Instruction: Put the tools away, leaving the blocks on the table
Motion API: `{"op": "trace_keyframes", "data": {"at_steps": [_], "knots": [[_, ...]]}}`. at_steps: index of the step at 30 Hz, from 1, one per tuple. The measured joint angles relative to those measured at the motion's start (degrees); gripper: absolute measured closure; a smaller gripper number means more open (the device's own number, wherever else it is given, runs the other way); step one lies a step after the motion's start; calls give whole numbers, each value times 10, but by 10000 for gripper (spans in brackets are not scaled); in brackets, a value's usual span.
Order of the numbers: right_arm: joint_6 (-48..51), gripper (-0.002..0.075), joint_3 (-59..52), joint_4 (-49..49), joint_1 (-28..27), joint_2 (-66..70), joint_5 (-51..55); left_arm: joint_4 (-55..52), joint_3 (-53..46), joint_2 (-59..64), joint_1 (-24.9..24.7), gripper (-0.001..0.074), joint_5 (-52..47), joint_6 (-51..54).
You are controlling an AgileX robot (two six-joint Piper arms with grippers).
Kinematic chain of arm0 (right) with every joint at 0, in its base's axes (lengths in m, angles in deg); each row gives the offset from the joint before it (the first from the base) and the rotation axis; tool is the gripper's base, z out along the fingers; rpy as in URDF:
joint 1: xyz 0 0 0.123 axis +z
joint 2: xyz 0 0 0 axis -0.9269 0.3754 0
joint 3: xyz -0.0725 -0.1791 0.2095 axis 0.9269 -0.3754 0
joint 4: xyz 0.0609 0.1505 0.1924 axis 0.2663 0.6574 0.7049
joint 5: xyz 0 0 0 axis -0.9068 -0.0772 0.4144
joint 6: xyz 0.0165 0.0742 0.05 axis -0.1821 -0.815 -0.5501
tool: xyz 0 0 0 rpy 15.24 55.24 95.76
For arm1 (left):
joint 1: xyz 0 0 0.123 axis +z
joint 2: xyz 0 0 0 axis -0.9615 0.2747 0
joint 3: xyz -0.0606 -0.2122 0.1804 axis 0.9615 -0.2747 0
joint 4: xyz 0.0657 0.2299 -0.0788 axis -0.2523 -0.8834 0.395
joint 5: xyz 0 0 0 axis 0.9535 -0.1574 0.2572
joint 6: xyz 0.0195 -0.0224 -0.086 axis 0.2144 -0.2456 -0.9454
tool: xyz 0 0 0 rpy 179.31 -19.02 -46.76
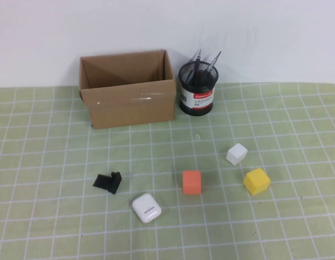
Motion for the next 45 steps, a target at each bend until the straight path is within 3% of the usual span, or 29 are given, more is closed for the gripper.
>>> {"op": "trace_keyframes", "data": {"at_steps": [6,13,22,45], "knots": [[-8,736,-225,-3,-129,-232,-110,0,0,0,0,738,0,0],[-50,736,-334,-3,-206,-408,-105,0,0,0,0,738,0,0],[-61,736,-337,17,-217,-432,69,0,0,0,0,738,0,0],[-61,736,-338,20,-217,-432,75,-10,0,0,0,738,0,0]]}}
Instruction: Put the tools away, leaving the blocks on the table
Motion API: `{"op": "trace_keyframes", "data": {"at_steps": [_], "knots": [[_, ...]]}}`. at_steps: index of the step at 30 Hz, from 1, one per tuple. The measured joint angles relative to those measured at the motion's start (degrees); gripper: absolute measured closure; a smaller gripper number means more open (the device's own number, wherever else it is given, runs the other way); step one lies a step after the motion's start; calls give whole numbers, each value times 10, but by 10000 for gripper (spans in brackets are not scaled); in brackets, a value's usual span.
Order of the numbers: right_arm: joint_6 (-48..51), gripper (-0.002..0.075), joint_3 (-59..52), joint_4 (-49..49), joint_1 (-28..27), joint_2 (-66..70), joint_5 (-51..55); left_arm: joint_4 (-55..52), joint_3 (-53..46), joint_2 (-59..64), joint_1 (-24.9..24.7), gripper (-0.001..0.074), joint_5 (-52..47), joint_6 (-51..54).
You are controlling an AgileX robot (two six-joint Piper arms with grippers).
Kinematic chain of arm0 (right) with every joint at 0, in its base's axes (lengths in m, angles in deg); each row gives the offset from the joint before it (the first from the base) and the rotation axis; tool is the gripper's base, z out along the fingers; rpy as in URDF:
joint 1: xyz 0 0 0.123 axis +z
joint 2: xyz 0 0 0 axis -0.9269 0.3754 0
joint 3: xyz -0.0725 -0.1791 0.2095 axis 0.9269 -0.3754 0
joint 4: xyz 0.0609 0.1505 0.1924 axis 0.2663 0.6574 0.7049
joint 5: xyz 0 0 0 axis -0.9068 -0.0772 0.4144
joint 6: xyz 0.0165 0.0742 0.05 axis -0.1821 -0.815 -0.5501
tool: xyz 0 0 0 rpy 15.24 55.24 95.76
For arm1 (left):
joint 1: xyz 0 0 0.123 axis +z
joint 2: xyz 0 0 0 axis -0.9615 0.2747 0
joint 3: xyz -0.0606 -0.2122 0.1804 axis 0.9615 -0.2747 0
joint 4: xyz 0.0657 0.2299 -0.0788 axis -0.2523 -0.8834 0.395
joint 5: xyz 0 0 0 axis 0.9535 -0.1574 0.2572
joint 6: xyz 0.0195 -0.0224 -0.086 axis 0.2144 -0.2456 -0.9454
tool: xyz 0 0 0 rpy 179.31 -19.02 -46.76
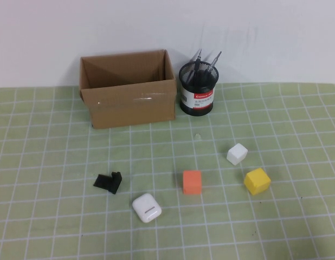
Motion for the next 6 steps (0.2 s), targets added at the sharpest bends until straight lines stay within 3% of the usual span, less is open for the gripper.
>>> {"op": "trace_keyframes", "data": {"at_steps": [6], "knots": [[0,736,0,0,0,0,0,-3,0,0,0,738,0,0]]}}
